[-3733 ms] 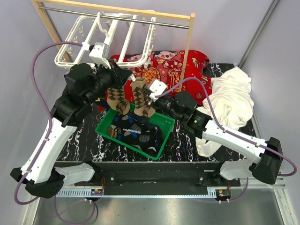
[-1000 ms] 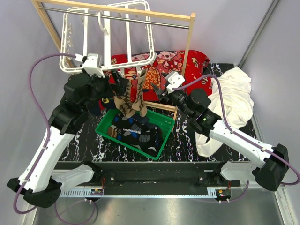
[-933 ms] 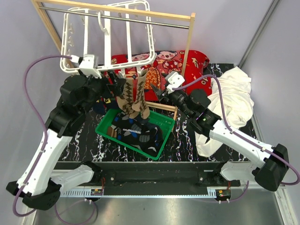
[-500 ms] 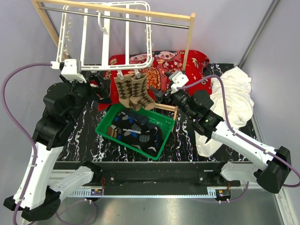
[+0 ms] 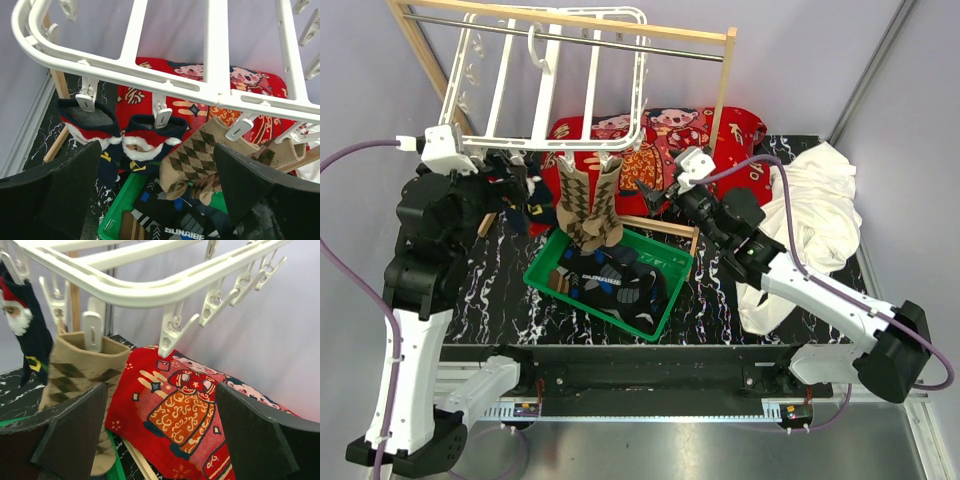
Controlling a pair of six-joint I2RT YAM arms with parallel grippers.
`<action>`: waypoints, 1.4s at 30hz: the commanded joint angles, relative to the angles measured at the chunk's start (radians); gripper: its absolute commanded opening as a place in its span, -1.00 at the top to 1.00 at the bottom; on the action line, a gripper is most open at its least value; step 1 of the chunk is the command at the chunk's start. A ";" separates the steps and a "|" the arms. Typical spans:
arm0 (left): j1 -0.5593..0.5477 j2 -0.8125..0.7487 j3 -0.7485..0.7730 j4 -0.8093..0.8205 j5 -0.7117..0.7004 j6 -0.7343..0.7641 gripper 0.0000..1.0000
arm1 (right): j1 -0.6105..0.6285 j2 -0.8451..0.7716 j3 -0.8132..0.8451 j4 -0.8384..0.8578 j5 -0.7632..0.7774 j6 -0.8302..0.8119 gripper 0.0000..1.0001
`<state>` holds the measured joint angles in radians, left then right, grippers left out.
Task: Clip the socks to the hanger
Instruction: Open the clamp at the hanger.
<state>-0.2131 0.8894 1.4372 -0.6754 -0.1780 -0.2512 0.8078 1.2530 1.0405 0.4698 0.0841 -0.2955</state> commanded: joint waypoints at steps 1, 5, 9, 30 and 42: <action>0.006 -0.036 0.066 0.019 0.054 -0.025 -0.98 | -0.044 0.065 0.068 0.122 -0.043 0.008 -0.93; 0.006 -0.050 0.104 -0.007 0.092 -0.011 -0.98 | -0.108 0.112 0.092 0.177 -0.162 0.071 -0.90; 0.004 -0.072 0.144 -0.033 0.103 -0.007 -0.98 | -0.157 0.149 0.110 0.227 -0.270 0.121 -0.89; -0.048 -0.069 0.230 -0.049 0.210 0.009 -0.98 | -0.220 0.355 0.297 0.251 -0.633 0.233 -0.64; -0.069 -0.049 0.195 0.019 0.356 -0.023 -0.98 | -0.220 0.350 0.302 0.242 -0.676 0.219 0.23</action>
<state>-0.2741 0.8215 1.6424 -0.7357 0.0895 -0.2630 0.5926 1.6203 1.3148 0.6701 -0.5705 -0.0753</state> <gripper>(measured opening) 0.985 0.481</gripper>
